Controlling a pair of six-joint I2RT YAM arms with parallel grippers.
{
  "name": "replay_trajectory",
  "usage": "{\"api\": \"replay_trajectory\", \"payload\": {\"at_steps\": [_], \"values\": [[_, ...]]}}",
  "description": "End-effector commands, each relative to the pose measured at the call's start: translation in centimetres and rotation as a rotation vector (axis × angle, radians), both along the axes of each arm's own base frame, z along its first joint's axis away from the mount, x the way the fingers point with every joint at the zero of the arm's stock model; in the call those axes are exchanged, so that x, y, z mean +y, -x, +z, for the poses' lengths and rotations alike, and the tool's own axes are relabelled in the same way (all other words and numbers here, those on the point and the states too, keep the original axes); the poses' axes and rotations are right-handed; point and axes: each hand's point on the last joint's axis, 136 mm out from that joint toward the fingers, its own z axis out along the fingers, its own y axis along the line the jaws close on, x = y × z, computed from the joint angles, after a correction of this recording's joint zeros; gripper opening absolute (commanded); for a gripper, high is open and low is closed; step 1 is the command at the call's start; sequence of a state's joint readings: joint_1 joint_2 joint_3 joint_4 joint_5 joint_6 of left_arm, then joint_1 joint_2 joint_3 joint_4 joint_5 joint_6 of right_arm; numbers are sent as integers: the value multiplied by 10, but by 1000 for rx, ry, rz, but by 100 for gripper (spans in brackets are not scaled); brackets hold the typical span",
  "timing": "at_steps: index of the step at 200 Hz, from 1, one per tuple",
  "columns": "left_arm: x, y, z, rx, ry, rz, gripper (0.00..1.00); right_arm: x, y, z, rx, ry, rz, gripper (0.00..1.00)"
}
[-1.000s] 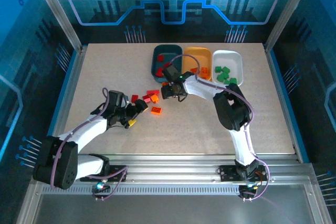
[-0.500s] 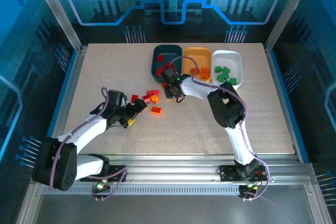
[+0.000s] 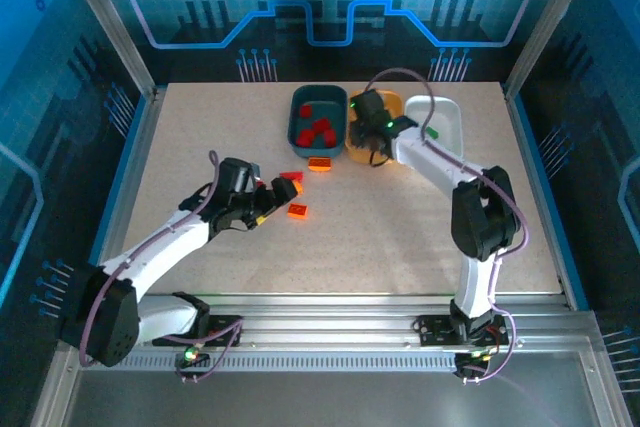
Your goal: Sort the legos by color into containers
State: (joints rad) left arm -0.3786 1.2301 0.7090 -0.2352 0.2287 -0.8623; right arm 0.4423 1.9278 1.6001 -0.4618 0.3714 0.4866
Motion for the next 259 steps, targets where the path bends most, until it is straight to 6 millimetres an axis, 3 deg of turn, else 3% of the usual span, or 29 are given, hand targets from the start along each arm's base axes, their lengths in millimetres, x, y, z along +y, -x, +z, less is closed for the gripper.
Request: {"api": "replay_trajectory", "payload": {"at_steps": [1,36,52,65,85,100,114,135,148,166,185,200,216,237,259], "values": [[-15,-5,0,10,-7,-51,99,-23,-13,-40,128,10,-21,37],[-25,-13,5,-3,-29,-57,99,-37,-40,-54,167,-50,-62,41],[-26,-15,8,-11,-33,-64,99,-39,-46,-47,165,-49,-57,54],[-25,-16,9,-7,-47,-73,99,-38,-44,-32,158,-50,-51,63],[-21,-17,11,-19,-65,-51,99,-28,-31,18,62,-74,-14,67],[-13,-19,18,-58,-88,-24,99,-20,-10,51,-14,-88,12,68],[0,-20,26,-95,-133,-2,99,6,19,62,-48,-124,85,69],[32,-21,32,-114,-171,80,99,55,66,37,-5,-94,233,70],[55,-20,29,-98,-145,157,99,94,98,9,44,-106,355,72],[92,-14,16,-39,-99,288,99,133,132,-36,133,-58,462,79],[113,-3,0,27,-55,367,99,160,149,-70,221,19,522,82],[118,5,-9,53,-34,383,99,180,152,-82,230,72,615,84],[118,12,-15,64,-20,389,99,192,162,-99,278,108,719,84],[118,18,-18,54,-6,397,99,193,173,-118,326,154,811,85],[111,14,-13,10,33,370,99,185,163,-132,333,225,785,85]]}}
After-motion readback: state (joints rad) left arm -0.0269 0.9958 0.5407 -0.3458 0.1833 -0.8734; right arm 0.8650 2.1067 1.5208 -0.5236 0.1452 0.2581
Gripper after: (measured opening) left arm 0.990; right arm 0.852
